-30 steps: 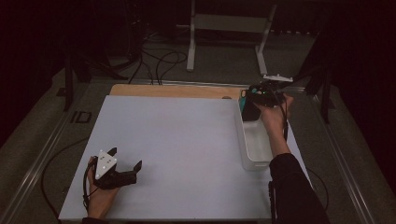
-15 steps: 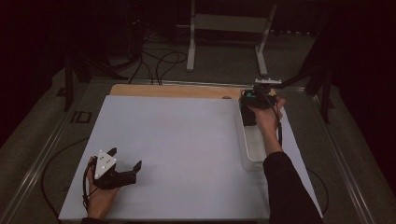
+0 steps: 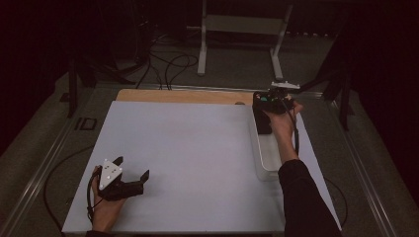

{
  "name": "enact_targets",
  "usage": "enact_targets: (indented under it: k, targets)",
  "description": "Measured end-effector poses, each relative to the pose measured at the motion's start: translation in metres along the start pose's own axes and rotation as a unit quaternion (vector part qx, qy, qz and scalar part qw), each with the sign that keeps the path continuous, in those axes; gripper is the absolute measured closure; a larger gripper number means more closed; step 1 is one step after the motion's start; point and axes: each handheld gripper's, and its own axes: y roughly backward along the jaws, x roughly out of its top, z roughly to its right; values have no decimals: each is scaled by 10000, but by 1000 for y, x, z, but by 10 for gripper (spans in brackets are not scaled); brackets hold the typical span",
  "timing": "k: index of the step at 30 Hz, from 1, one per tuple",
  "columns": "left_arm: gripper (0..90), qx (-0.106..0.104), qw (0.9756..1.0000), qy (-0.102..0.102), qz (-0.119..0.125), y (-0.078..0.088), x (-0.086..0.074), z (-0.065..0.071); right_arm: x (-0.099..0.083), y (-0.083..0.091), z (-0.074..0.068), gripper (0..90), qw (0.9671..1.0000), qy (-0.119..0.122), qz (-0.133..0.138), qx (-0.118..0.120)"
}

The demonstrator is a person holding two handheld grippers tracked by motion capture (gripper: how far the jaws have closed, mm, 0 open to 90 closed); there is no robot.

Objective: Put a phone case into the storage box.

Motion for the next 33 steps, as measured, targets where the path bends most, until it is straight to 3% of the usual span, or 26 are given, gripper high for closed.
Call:
enact_targets:
  k: [8,10,13,16,23,27,33]
  targets:
    - [1,-23,10000,-24,-49,-1,0,1,-6,13,-3,82,9996,-21,179,222]
    - [1,-18,10000,-4,-41,0,0,0,-9,18,-5,86,9987,-87,246,433]
    - [1,-21,10000,33,-31,0,0,-1,-20,32,-9,86,9978,80,275,595]
    - [1,-61,10000,39,-56,0,1,-1,-26,40,-10,87,9971,79,304,697]
    - [1,-154,9999,54,-43,1,5,-1,-48,73,-20,109,9925,104,471,1124]
    - [1,-248,9996,95,-26,4,8,-3,-62,97,-30,110,9896,436,657,1204]
    - [1,-339,9993,164,4,9,12,-5,-92,125,-35,113,9839,617,888,1420]
